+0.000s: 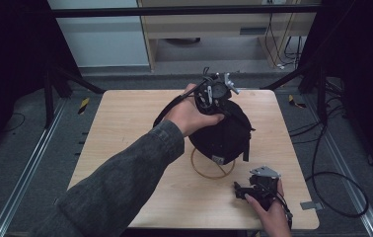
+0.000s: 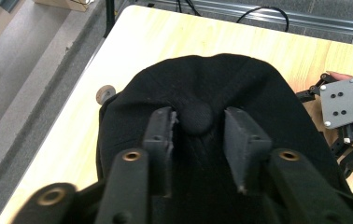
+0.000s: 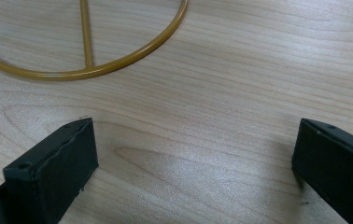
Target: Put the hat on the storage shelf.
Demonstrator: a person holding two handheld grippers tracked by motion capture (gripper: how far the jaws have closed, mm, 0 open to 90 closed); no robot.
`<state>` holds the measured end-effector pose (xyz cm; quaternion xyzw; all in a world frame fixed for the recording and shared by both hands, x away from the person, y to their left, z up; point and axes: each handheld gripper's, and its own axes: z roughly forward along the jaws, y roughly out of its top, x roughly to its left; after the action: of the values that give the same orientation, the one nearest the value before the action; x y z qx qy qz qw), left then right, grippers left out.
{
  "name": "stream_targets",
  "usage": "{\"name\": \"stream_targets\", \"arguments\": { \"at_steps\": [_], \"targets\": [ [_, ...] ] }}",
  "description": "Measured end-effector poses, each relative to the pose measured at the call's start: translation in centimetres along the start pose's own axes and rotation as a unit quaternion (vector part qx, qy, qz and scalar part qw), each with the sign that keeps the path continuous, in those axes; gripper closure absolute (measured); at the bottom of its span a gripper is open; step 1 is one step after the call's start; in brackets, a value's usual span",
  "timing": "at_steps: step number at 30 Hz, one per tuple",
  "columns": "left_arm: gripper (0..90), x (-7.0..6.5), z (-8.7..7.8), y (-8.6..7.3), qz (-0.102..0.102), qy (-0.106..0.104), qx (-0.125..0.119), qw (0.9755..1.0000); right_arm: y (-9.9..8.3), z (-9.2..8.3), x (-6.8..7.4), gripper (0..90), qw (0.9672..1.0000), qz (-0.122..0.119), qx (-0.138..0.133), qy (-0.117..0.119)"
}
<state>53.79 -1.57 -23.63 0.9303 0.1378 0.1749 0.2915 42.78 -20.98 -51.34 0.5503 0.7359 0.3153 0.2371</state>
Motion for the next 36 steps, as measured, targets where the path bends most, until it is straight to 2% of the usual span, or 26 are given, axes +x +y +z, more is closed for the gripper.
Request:
{"name": "stream_targets", "arguments": {
  "at_steps": [7, 8, 10, 13, 15, 16, 18, 23, 30, 36],
  "targets": [
    [30.9, 0.2, -0.6, -1.2, -0.009, 0.015, -0.031, 0.9994, 0.0, 0.0, 0.0, 0.3, 1.0000, -0.001, 0.000, 0.000],
    [28.3, 0.2, -0.6, -1.2, -0.009, 0.015, -0.031, 0.9994, 0.0, 0.0, 0.0, 0.3, 1.0000, -0.001, 0.000, 0.000],
    [23.3, 0.2, -1.0, -1.9, -0.017, 0.019, -0.046, 0.9986, 0.0, 0.0, 0.0, 0.3, 1.0000, -0.003, 0.000, 0.000],
    [17.0, 0.2, -1.4, -2.5, -0.024, 0.021, -0.050, 0.9982, 0.0, 0.0, 0.0, 0.3, 1.0000, -0.004, 0.000, 0.000],
    [15.0, 0.1, -2.2, -3.4, -0.032, 0.020, -0.067, 0.9970, 0.0, 0.0, 0.0, 0.3, 1.0000, -0.003, 0.000, 0.000],
    [13.8, 0.1, -2.2, -3.4, -0.032, 0.020, -0.067, 0.9970, 0.0, 0.0, 0.0, 0.3, 1.0000, -0.004, 0.000, 0.000],
    [10.7, 0.1, -2.9, -4.2, -0.044, 0.035, -0.072, 0.9958, 0.0, 0.0, 0.0, 0.3, 1.0000, -0.004, 0.000, 0.000],
    [8.4, 0.0, -3.8, -5.6, -0.060, 0.038, -0.076, 0.9946, 0.0, 0.0, 0.0, 0.4, 1.0000, -0.003, -0.001, 0.000],
    [8.3, -0.7, -5.1, -8.8, -0.086, 0.045, -0.079, 0.9921, 0.0, 0.0, 0.0, 0.3, 1.0000, -0.002, 0.000, 0.001],
    [5.9, -1.1, -6.0, -12.2, -0.124, 0.051, -0.098, 0.9861, 0.0, 0.0, -0.1, 0.3, 1.0000, -0.005, 0.000, 0.000]
  ]
}}
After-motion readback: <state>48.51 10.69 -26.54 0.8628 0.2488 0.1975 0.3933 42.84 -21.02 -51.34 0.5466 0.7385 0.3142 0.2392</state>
